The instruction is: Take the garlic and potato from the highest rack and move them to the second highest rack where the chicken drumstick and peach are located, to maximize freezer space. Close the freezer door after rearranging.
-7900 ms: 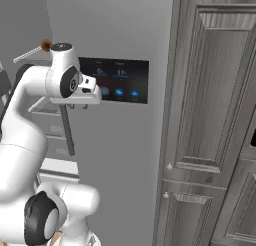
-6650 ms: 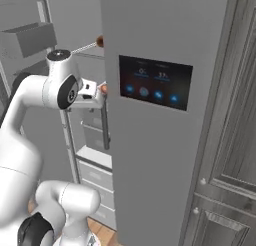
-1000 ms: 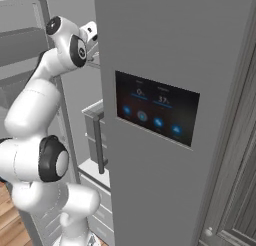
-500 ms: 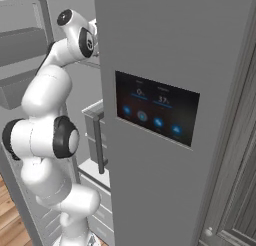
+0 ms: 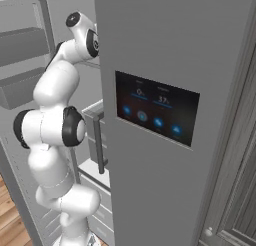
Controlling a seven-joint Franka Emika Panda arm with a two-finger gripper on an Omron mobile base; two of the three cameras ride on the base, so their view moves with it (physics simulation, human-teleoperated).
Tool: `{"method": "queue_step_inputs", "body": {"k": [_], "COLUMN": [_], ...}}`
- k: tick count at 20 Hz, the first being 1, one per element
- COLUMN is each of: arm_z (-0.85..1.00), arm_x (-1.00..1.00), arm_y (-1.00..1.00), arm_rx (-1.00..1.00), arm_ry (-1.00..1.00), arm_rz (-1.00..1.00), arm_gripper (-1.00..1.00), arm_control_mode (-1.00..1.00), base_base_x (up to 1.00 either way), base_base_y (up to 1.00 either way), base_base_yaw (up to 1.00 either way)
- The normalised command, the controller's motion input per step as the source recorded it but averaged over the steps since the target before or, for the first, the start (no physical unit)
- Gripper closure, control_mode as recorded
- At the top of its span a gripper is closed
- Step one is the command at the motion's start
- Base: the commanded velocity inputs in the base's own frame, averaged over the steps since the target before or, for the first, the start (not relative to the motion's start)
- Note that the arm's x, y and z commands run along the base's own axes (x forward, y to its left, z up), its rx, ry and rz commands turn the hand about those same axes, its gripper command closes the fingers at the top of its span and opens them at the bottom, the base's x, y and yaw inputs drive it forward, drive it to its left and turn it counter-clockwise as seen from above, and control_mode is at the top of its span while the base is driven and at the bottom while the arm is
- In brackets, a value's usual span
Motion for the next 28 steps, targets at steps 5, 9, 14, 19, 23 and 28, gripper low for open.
{"method": "queue_step_inputs", "body": {"k": [5,9,14,19,23,28], "arm_z": [-0.11,-0.08,-0.10,-0.25,-0.34,-0.26], "arm_x": [0.40,0.20,0.08,0.09,0.01,-0.29], "arm_y": [-0.04,-0.10,-0.11,-0.03,-0.01,0.04], "arm_rx": [0.07,0.00,0.00,0.00,0.00,0.00], "arm_ry": [0.00,0.00,0.00,0.05,0.05,0.00], "arm_rz": [0.01,0.00,0.00,0.00,0.00,0.03], "arm_gripper": [-1.00,-1.00,-1.00,1.00,1.00,1.00], "arm_control_mode": [-1.00,-1.00,-1.00,-1.00,-1.00,-1.00], "base_base_x": [0.00,0.00,0.00,0.00,0.00,0.00], "base_base_y": [0.00,0.00,0.00,0.00,0.00,0.00], "base_base_yaw": [0.00,0.00,0.00,0.00,0.00,0.00]}}
